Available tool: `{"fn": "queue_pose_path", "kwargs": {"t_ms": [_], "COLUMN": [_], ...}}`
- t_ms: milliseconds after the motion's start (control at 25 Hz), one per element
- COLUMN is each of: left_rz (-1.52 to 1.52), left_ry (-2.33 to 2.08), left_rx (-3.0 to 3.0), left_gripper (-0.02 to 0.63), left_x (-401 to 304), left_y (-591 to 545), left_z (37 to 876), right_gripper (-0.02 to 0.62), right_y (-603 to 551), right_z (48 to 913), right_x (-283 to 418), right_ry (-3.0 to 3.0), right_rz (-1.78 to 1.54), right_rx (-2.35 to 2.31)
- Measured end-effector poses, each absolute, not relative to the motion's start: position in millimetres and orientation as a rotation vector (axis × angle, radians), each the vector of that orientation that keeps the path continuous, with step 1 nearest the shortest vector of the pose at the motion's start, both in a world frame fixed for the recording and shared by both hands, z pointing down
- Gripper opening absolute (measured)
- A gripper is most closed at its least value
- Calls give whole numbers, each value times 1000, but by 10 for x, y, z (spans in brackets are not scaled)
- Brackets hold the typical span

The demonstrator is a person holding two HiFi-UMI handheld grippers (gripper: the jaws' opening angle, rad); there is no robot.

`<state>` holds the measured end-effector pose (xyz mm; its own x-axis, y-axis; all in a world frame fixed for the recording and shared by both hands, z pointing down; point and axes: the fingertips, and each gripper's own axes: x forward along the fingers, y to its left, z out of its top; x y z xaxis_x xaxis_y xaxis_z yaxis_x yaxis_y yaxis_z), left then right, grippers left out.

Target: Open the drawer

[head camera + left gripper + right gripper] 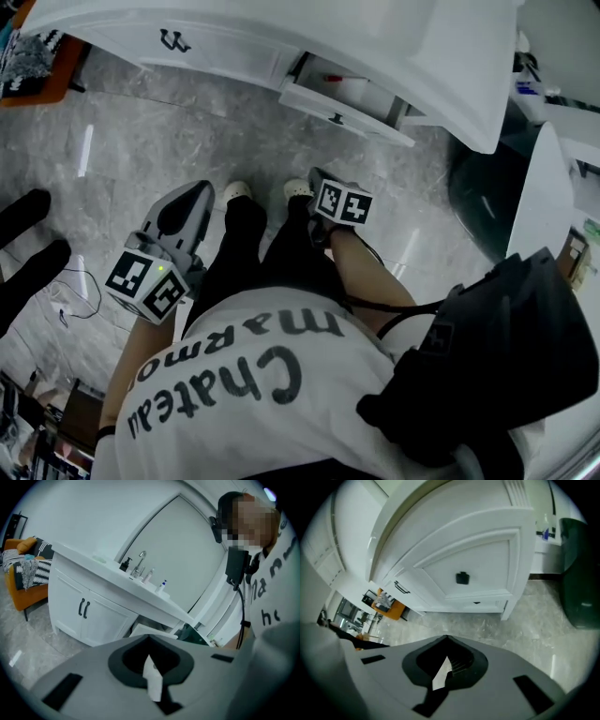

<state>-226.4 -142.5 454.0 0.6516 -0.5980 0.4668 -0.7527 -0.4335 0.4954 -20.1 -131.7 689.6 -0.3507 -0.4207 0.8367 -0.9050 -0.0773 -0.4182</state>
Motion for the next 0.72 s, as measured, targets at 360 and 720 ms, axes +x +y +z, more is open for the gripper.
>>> {"fn": "queue_pose_path", "kwargs": {"t_ms": [360,720], "left_rz": [185,57], "left_ry": [-901,-859], "left_rx": [2332,2493], "left_gripper": [8,8], "left_x": [-2056,-1851], "left_y": [-1713,-1925], "left_z": [3935,3260], "right_gripper": [5,5], "right_y": [-1831,-1890], "right_z": [4840,3227], "right_x": [-279,512], "right_ry": [-2246,-2407], "right_rz": [1212,858], "right_rx": [1416,1807]}}
